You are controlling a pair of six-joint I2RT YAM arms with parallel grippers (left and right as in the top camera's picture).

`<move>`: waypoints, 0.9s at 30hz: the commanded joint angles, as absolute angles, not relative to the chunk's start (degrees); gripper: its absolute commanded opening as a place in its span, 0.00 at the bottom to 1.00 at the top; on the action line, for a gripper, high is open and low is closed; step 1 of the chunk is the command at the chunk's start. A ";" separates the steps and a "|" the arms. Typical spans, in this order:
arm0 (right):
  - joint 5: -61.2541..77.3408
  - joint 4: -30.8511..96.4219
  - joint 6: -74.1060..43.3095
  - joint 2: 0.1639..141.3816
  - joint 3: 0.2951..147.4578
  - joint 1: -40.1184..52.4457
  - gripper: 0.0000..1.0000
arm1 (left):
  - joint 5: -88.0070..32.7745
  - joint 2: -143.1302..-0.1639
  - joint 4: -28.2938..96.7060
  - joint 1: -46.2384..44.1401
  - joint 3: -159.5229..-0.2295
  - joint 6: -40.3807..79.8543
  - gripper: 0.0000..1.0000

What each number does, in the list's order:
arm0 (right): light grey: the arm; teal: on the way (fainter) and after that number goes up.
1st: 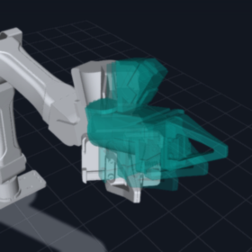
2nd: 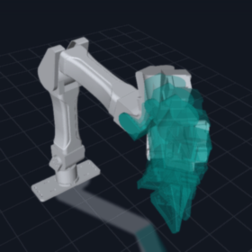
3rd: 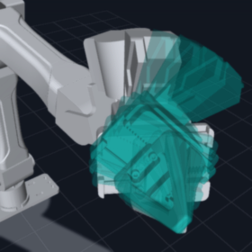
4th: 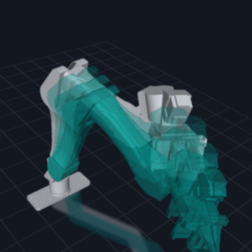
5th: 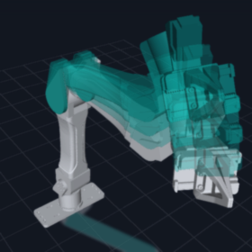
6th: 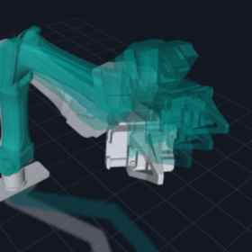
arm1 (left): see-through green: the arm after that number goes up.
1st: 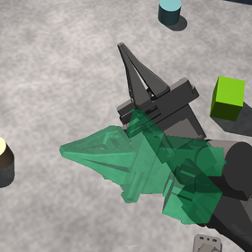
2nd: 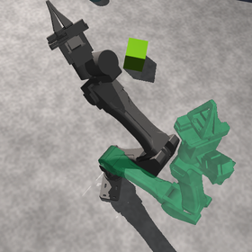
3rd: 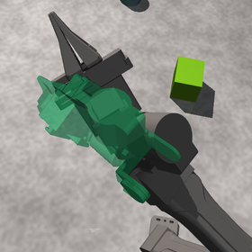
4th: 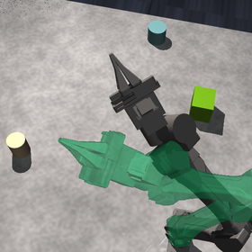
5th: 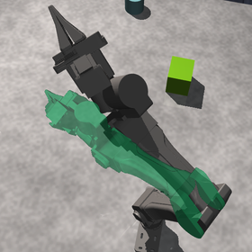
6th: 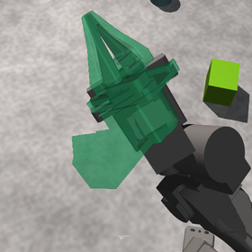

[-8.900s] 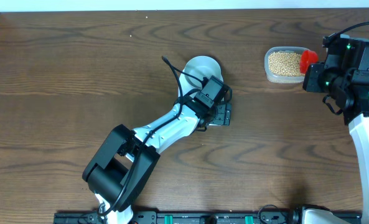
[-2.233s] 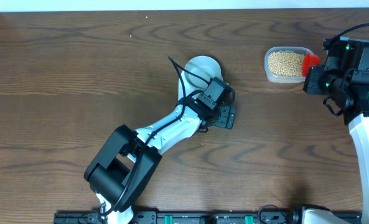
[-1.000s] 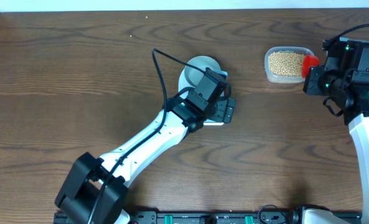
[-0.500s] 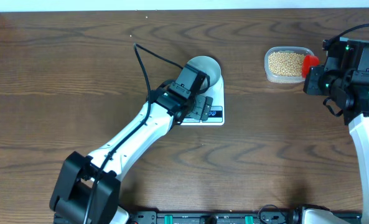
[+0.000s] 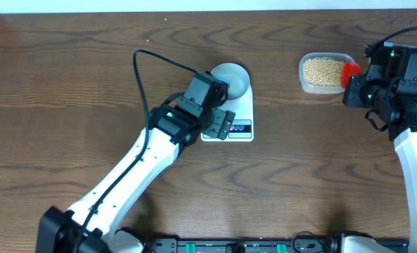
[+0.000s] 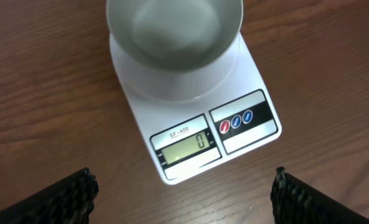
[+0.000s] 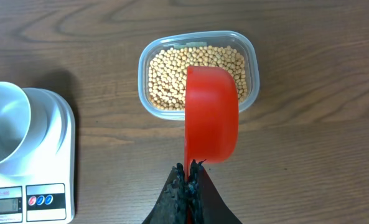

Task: Scoop item into bowl and weigh 50g on scale
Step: 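Pull the left gripper back from the scale buttons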

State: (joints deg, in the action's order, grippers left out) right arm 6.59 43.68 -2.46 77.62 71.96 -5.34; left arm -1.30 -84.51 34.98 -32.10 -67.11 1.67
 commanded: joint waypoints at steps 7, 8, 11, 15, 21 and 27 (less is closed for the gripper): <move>6.37 43.75 -2.04 77.93 73.12 -5.69 0.01 | -0.82 -81.30 37.28 -28.62 -67.94 -1.10 0.91; 6.37 43.75 -2.04 77.93 73.12 -5.69 0.01 | -0.82 -81.30 37.28 -28.42 -67.94 -1.15 0.91; 6.37 43.77 -2.04 77.93 73.12 -5.69 0.01 | -0.86 -81.30 37.32 -28.29 -67.94 -2.42 0.91; 6.37 43.77 -2.04 77.93 73.12 -5.69 0.01 | -0.82 -81.30 37.52 -28.29 -67.94 -2.79 0.91; 6.37 43.79 -2.04 77.93 73.12 -5.69 0.01 | -0.82 -81.30 37.50 -28.29 -67.94 -2.76 0.91; 6.39 44.58 -2.04 77.93 73.12 -5.69 0.01 | -0.80 -81.30 37.50 -28.29 -67.94 -2.76 0.98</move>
